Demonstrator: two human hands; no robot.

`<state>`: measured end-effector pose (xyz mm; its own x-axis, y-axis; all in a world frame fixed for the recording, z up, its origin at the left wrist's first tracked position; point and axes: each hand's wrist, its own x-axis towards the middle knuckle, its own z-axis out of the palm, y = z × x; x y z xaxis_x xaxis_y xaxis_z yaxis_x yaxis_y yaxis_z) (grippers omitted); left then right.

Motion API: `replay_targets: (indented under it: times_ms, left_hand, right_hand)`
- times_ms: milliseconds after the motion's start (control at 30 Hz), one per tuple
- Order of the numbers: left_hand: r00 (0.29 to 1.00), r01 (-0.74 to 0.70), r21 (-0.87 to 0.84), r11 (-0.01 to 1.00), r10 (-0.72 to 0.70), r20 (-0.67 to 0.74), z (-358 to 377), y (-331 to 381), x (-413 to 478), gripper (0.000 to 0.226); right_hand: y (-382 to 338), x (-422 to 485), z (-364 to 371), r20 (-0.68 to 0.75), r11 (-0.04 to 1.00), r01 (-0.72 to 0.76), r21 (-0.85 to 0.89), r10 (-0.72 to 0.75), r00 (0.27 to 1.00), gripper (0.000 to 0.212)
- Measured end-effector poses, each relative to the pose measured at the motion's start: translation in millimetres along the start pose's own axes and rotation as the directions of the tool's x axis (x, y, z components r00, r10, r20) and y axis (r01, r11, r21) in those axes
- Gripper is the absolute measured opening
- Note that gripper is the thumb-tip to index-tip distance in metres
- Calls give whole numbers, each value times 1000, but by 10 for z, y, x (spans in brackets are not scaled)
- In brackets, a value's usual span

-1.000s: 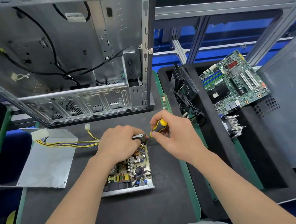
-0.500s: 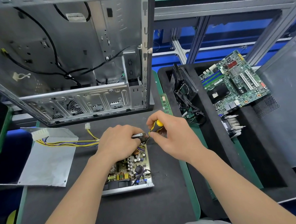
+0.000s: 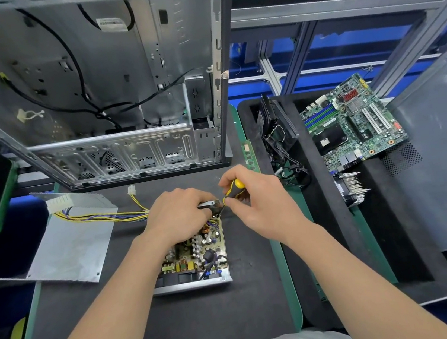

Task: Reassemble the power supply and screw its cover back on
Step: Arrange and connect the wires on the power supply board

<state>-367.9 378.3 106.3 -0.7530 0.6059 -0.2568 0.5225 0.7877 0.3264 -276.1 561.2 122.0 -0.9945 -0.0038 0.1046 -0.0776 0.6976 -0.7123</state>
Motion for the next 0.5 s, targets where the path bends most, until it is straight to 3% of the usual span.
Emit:
replay_targets:
  times_ms: [500]
  left_hand:
    - [999,-31,10,999,31,-20,57,-46,30,16]
  right_hand:
    - [43,12,1,-1,999,-32,11,32,999,32]
